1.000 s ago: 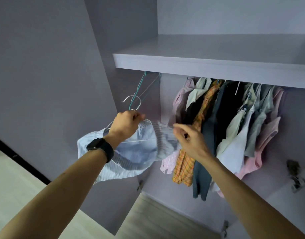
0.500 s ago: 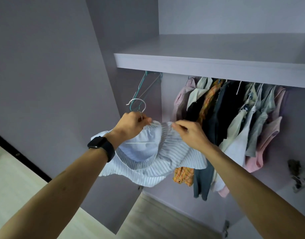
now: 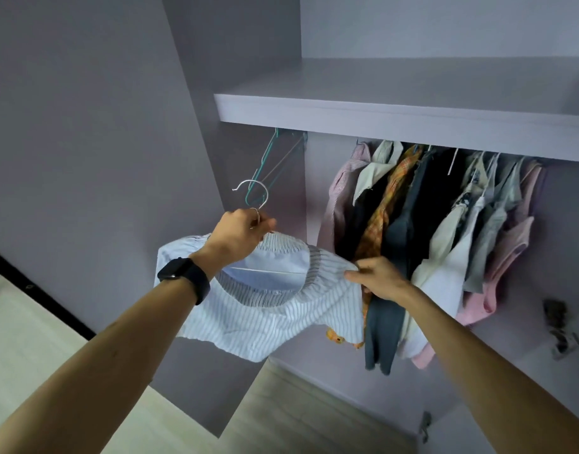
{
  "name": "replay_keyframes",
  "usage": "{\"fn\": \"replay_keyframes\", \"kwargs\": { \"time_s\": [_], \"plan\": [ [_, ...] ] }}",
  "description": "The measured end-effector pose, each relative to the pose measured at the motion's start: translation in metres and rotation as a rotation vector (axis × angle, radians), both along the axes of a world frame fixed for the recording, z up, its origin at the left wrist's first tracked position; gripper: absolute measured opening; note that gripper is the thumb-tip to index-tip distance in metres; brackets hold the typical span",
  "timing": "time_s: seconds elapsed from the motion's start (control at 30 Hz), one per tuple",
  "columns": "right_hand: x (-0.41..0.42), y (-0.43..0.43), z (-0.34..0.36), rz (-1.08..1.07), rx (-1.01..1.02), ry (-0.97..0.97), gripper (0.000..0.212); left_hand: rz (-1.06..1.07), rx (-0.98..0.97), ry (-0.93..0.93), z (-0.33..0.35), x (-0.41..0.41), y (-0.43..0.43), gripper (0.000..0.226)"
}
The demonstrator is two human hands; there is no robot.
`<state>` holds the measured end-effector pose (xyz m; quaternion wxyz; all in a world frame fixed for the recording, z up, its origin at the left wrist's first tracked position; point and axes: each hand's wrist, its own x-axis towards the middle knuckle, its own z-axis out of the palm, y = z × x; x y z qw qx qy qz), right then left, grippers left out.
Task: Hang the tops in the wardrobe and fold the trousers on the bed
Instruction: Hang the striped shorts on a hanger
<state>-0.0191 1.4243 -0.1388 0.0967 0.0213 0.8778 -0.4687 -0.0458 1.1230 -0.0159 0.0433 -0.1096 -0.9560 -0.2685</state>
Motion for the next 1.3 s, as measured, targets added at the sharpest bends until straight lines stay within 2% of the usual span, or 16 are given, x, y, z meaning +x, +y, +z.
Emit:
{"fn": "replay_keyframes", "kwargs": {
  "time_s": [0.07,0.13,0.2,0.3,0.43,0.5,0.57,0.67,0.77,0.87,0.93,1.0,1.13,1.2,1.27,1.3],
  "plan": [
    [-0.001,0.004,0.001,-0.038,0.084,0.124,0.04,-0.002,-0.024,-0.025,-0.002,-0.002,0.002,0.032],
    [-0.002,0.012,0.007,-0.071,0.158,0.214,0.025,-0.01,-0.063,-0.054,-0.007,-0.002,0.001,0.03],
    [-0.003,0.023,0.013,-0.092,0.221,0.202,0.005,-0.019,-0.126,-0.091,-0.013,0.0,0.0,0.027],
    [-0.001,0.022,0.014,-0.143,0.329,0.236,0.02,-0.033,-0.076,-0.115,-0.019,0.005,0.002,0.027],
    [0.018,-0.022,0.028,-0.172,0.13,0.512,0.023,-0.042,-0.011,-0.141,-0.021,0.005,0.011,0.038],
    [0.028,-0.043,0.033,-0.132,0.128,0.563,0.039,-0.043,-0.009,-0.154,-0.021,0.004,0.012,0.036],
    [0.033,-0.055,0.03,-0.086,0.33,0.555,0.054,-0.045,-0.011,-0.154,-0.02,0.003,0.014,0.032],
    [0.031,-0.062,0.022,-0.03,0.549,0.446,0.036,-0.06,-0.031,-0.14,-0.019,0.002,0.016,0.028],
    [0.02,-0.055,0.032,0.097,0.331,0.275,0.028,-0.106,-0.12,-0.168,-0.026,0.005,0.012,0.025],
    [-0.001,-0.044,0.052,-0.059,0.165,0.237,0.013,-0.163,-0.21,-0.158,-0.039,0.013,0.009,0.028],
    [-0.008,-0.044,0.063,-0.184,0.171,0.274,0.013,-0.145,-0.193,-0.142,-0.044,0.017,0.012,0.028],
    [-0.003,-0.05,0.064,-0.186,0.226,0.291,0.011,-0.088,-0.148,-0.131,-0.045,0.016,0.015,0.027],
    [0.025,-0.075,0.043,-0.121,0.277,0.325,0.008,0.085,-0.068,-0.054,-0.042,0.009,0.02,0.039],
    [0.042,-0.093,0.034,0.057,0.282,0.277,0.009,0.11,-0.075,-0.027,-0.043,0.009,0.028,0.033],
    [0.05,-0.101,0.031,0.2,0.033,0.069,0.021,0.057,-0.1,-0.051,-0.044,0.01,0.039,0.028],
    [0.047,-0.097,0.03,0.166,-0.046,0.098,0.025,0.007,-0.101,-0.087,-0.044,0.011,0.042,0.027]
  ]
}}
